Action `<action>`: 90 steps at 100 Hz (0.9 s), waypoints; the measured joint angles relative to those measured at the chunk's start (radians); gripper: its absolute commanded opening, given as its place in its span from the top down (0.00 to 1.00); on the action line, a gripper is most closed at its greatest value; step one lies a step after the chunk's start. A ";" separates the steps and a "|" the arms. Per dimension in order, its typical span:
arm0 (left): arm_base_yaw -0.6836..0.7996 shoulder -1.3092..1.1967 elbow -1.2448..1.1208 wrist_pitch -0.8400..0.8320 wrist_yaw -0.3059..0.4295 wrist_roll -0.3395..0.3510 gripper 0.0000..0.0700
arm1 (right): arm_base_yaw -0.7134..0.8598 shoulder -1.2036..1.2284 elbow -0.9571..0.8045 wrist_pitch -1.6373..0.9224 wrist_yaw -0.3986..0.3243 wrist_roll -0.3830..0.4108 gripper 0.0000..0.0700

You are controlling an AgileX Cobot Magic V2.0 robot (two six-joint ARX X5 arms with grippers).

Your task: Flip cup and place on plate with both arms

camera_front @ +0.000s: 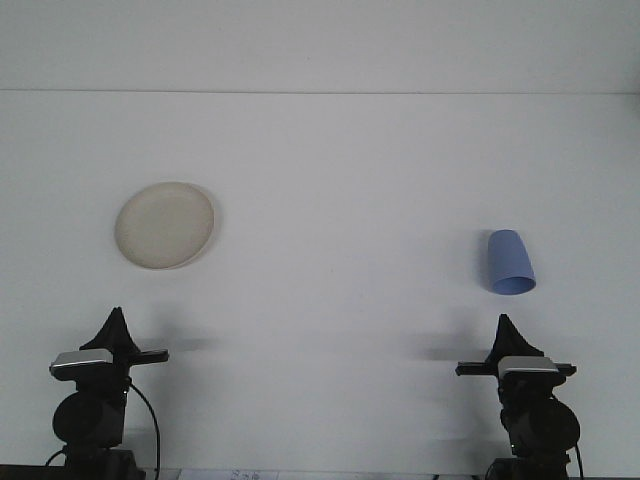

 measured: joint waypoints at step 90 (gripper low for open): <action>0.000 0.000 0.000 0.000 0.000 0.000 0.98 | 0.000 0.000 0.000 0.004 -0.009 0.031 0.99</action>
